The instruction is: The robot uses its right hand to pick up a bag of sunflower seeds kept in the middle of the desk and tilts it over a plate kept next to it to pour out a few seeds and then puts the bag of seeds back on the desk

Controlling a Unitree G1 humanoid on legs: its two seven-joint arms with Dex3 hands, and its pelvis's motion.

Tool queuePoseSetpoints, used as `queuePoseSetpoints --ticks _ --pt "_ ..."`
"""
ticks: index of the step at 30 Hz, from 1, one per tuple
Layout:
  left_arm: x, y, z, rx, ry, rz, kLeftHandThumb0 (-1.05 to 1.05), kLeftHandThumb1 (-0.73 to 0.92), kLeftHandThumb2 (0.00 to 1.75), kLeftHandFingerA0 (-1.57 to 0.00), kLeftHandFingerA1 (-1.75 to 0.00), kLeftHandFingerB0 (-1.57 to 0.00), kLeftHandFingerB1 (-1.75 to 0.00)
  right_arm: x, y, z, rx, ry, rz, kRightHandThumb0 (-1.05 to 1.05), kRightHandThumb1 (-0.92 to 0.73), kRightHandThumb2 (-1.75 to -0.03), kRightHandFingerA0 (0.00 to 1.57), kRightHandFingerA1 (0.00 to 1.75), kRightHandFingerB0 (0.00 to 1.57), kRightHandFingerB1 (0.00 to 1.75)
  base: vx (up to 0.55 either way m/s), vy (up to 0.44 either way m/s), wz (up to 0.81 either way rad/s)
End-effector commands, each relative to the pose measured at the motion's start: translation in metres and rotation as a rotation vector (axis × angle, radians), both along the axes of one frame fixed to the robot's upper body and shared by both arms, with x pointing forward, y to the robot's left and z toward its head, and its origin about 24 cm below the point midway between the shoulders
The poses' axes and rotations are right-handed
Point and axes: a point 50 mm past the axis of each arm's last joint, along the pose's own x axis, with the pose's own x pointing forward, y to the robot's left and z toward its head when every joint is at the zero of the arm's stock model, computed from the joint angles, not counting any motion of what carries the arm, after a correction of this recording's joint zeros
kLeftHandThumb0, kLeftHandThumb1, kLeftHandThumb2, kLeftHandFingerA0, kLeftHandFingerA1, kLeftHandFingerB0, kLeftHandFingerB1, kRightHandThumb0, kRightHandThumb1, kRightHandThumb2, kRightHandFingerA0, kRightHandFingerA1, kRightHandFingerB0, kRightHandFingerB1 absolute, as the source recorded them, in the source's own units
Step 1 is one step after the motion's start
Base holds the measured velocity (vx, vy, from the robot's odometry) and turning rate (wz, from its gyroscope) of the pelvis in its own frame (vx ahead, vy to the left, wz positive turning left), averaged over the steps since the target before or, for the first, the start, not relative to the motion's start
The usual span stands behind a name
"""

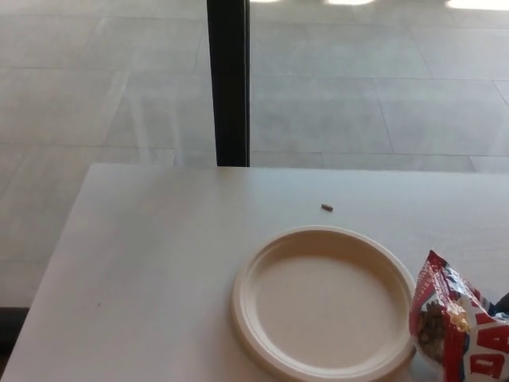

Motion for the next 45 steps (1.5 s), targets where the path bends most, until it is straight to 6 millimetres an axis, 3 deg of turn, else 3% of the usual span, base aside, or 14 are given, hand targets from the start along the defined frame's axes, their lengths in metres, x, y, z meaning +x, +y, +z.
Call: queuePoseSetpoints --ticks 1,6,9,13,25,28,29,31,32,36,37,40,43,45 --pt "-0.002 0.006 0.004 0.031 -0.005 0.016 -0.67 0.70 0.62 -0.45 -0.60 -0.49 -0.43 0.005 0.001 0.008 -0.021 -0.002 0.007 -0.34 -0.69 -1.04 0.87 1.75 0.61 1.70 0.00 0.000 0.00" --pt "-0.003 0.007 0.005 0.027 -0.015 0.018 -0.68 0.69 0.61 -0.44 -0.62 -0.47 -0.44 0.013 0.004 0.017 -0.006 0.007 -0.008 -0.33 -0.67 -1.06 0.87 1.75 0.65 1.65 0.00 0.000 0.00" --pt "-0.004 0.008 0.006 0.030 0.000 0.015 -0.67 0.69 0.62 -0.45 -0.59 -0.47 -0.42 0.018 0.008 0.025 -0.018 -0.006 0.000 -0.34 -0.72 -0.94 0.89 1.75 0.64 1.62 0.00 0.000 0.00" --pt "-0.006 0.008 0.006 0.039 0.019 0.004 -0.66 0.72 0.62 -0.44 -0.57 -0.47 -0.41 0.026 0.015 0.034 0.006 -0.018 0.019 -0.32 -0.66 -1.04 0.88 1.75 0.64 1.72 0.00 0.000 0.00" --pt "-0.006 0.008 0.006 0.038 0.024 -0.005 -0.68 0.70 0.62 -0.44 -0.56 -0.47 -0.41 0.047 0.031 0.060 -0.064 0.022 0.051 -0.30 -0.61 -1.10 0.86 1.75 0.65 1.67 0.00 0.000 0.00" --pt "-0.006 0.009 0.006 0.043 0.029 -0.011 -0.68 0.71 0.62 -0.45 -0.56 -0.47 -0.40 0.052 0.033 0.070 -0.091 0.010 0.067 -0.29 -0.61 -1.07 0.88 1.75 0.71 1.52 0.00 0.000 0.00" --pt "-0.005 0.010 0.007 0.043 0.018 0.006 -0.66 0.69 0.61 -0.47 -0.58 -0.50 -0.42 0.056 0.034 0.076 -0.129 0.022 0.073 -0.28 -0.59 -1.01 0.88 1.75 0.75 1.26 0.00 0.000 0.00" --pt "-0.004 0.011 0.008 0.047 0.022 -0.001 -0.66 0.70 0.62 -0.45 -0.56 -0.48 -0.40 0.060 0.036 0.085 -0.180 0.003 0.087 -0.27 -0.56 -1.03 0.90 1.75 0.77 1.28 0.00 0.000 0.00" --pt "-0.003 0.011 0.008 0.045 0.024 0.015 -0.64 0.68 0.61 -0.46 -0.57 -0.49 -0.41 0.064 0.038 0.091 -0.223 0.009 0.091 -0.28 -0.59 -0.98 0.89 1.70 0.80 0.68 0.00 0.000 0.00" --pt "-0.001 0.011 0.008 0.045 0.020 0.031 -0.64 0.67 0.61 -0.46 -0.56 -0.48 -0.40 0.068 0.040 0.099 -0.257 0.010 0.089 -0.27 -0.60 -0.97 0.89 1.69 0.81 0.63 0.00 0.000 0.00" --pt "-0.001 0.012 0.008 0.050 0.029 0.019 -0.65 0.69 0.62 -0.45 -0.56 -0.48 -0.40 0.074 0.044 0.111 -0.328 -0.003 0.098 -0.30 -0.61 -0.84 0.94 1.63 0.70 0.58 0.00 0.000 0.00" --pt "-0.001 0.012 0.009 0.049 0.029 0.017 -0.65 0.68 0.61 -0.45 -0.54 -0.48 -0.39 0.077 0.045 0.116 -0.362 -0.016 0.114 -0.32 -0.62 -0.83 0.90 1.56 0.69 0.60 0.00 0.000 0.00" --pt "0.000 0.013 0.010 0.056 0.029 -0.010 -0.68 0.70 0.62 -0.44 -0.57 -0.46 -0.39 0.081 0.049 0.127 -0.397 -0.058 0.126 -0.33 -0.57 -0.84 0.87 1.56 0.79 0.83 0.00 0.000 0.00" --pt "0.000 0.014 0.010 0.052 0.021 0.018 -0.67 0.67 0.61 -0.46 -0.58 -0.49 -0.40 0.081 0.050 0.130 -0.395 -0.076 0.135 -0.30 -0.60 -0.79 0.87 1.67 0.84 1.06 0.00 0.000 0.00"
